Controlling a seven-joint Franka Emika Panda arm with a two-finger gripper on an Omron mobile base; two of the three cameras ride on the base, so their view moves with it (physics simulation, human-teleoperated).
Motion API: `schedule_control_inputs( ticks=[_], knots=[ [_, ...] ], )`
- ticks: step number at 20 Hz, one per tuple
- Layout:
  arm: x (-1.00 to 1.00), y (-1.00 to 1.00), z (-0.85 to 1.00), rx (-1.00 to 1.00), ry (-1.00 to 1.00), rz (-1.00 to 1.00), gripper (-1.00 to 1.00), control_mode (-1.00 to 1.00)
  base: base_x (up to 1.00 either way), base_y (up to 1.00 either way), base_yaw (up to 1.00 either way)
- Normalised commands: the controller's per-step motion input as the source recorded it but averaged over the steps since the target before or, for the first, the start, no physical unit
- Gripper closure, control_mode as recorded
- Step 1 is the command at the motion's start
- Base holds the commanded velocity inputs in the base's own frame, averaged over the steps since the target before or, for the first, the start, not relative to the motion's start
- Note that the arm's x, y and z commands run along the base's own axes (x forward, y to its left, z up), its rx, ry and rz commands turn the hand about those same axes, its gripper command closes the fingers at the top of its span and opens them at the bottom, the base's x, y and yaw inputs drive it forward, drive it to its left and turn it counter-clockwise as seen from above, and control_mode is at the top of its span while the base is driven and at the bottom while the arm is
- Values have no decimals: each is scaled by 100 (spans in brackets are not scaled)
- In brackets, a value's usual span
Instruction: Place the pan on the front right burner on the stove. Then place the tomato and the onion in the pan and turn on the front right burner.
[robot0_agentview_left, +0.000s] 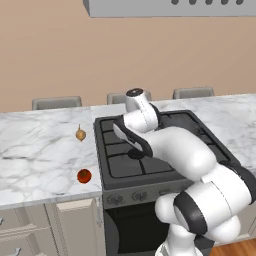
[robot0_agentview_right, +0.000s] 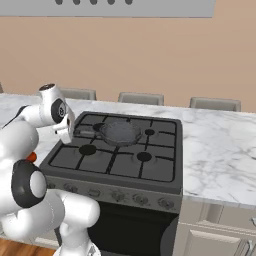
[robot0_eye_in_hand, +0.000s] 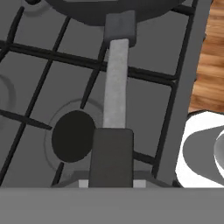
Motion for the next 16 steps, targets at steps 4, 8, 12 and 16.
schedule_control_inputs(
  ticks=[4,8,12,16],
  knots=[
    [0,-44,0,2,2,-21,100,-100,0,0,0],
    [0,-46,0,0,0,-17,100,-100,0,0,0],
    [0,-42,0,0,0,-15,100,-100,0,0,0],
    [0,-43,0,0,0,-14,100,-100,0,0,0]
  ],
)
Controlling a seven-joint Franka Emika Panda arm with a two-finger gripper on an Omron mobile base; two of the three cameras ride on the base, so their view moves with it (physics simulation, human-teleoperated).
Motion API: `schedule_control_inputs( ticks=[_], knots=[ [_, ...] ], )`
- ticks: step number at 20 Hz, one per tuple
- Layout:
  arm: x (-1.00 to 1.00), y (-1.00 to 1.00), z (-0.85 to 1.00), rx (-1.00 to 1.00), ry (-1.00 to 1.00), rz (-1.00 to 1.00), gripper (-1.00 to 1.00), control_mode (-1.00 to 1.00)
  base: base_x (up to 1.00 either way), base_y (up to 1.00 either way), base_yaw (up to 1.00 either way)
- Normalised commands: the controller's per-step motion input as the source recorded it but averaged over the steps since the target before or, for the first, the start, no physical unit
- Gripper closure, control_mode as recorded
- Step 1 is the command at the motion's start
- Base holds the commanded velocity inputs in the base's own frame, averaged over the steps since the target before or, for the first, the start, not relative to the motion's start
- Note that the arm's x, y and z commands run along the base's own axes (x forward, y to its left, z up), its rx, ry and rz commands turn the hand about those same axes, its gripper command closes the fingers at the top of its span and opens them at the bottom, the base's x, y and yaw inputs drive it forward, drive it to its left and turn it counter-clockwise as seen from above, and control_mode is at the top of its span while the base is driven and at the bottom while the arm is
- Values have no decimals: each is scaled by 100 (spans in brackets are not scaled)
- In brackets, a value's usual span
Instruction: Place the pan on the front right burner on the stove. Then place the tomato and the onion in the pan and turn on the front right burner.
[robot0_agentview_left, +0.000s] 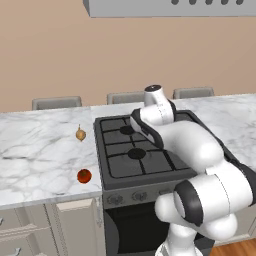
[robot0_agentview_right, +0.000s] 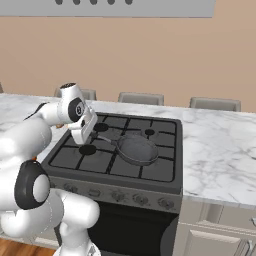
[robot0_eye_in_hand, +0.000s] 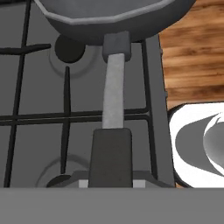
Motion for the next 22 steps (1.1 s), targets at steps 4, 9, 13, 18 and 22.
schedule_control_inputs(
  ticks=[4,9,13,18,22],
  knots=[
    [6,-29,0,0,-1,-2,100,-100,0,0,0],
    [11,-15,0,0,-2,0,100,-100,0,0,0],
    [15,-7,0,0,-1,0,100,-100,0,0,0],
    [22,0,-2,0,0,0,100,-100,0,0,0],
    [21,0,-3,-1,0,0,100,-100,0,0,0]
  ],
)
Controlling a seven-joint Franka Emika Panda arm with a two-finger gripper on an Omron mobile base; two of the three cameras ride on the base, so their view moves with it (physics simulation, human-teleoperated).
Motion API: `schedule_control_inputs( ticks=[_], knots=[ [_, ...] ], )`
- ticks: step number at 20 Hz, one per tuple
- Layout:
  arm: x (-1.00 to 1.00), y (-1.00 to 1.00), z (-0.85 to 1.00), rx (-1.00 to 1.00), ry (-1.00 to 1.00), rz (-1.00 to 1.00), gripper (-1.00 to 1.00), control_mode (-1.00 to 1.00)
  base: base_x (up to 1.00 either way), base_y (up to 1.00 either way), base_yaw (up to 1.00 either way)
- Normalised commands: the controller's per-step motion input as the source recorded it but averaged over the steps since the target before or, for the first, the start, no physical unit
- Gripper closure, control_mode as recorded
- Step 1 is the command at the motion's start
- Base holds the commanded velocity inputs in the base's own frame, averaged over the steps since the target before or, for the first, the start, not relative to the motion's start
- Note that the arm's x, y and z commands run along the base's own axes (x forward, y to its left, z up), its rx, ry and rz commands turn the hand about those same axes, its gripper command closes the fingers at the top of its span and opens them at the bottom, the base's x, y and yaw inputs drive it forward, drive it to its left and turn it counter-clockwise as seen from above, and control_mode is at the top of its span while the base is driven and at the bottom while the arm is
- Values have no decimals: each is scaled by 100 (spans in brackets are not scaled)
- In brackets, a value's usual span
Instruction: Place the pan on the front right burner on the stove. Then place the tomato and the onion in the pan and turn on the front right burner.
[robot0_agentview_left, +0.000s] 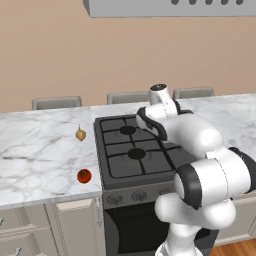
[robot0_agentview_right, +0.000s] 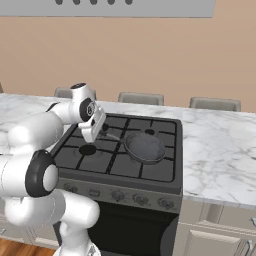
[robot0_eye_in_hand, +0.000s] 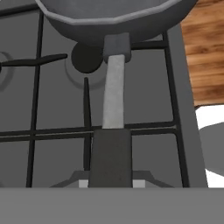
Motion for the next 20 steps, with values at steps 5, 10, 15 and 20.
schedule_control_inputs(
  ticks=[5,10,15,20],
  knots=[
    [17,0,-6,-2,0,0,100,-100,0,0,0],
    [18,0,-17,-4,0,0,100,-100,0,0,0],
    [18,0,-21,-3,0,1,100,-100,0,0,0],
    [9,0,-11,0,0,0,100,-100,0,0,0]
  ],
)
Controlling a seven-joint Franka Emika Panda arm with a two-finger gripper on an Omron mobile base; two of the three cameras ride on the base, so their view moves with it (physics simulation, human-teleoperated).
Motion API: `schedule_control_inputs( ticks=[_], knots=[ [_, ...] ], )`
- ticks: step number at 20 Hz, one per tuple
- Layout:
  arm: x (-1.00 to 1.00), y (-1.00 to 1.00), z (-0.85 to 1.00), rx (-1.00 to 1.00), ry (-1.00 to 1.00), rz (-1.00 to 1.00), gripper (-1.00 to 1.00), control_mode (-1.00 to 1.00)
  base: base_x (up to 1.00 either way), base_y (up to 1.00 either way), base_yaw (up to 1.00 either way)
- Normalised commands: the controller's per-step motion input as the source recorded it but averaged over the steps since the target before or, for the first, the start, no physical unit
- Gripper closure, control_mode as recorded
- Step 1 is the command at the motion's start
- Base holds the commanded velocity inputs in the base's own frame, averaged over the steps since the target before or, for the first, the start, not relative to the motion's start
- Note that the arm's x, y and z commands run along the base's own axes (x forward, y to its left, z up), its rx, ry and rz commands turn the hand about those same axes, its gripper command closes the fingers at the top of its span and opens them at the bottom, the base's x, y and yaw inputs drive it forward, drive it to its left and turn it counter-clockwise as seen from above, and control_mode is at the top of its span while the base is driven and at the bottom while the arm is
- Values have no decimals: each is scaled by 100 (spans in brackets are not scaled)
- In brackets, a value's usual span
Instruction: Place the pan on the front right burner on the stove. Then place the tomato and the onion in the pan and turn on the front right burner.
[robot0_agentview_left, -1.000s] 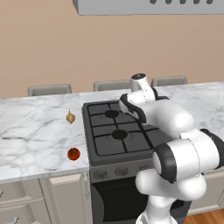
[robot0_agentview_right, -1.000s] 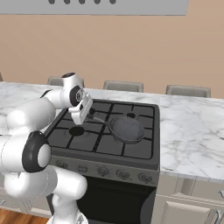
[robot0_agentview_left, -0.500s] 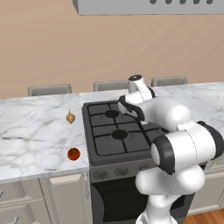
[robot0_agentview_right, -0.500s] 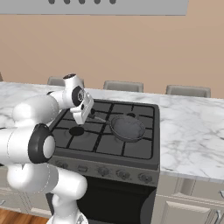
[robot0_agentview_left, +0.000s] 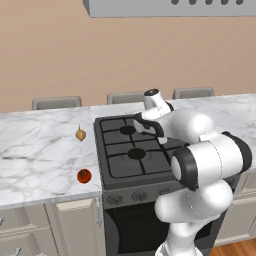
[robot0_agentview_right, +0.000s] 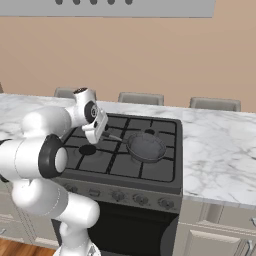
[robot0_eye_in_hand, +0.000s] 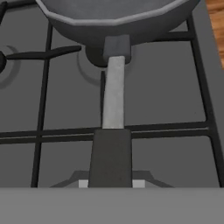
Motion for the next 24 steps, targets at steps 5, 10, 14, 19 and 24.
schedule_control_inputs(
  ticks=[5,10,14,19,24],
  knots=[
    [6,0,-8,0,0,1,100,-100,0,0,0],
    [18,0,-6,0,0,2,100,-100,0,0,0],
    [22,0,-9,0,0,4,100,-100,0,0,0],
    [20,0,-15,0,0,3,100,-100,0,0,0],
    [18,0,-16,-1,0,3,100,-100,0,0,0]
  ],
)
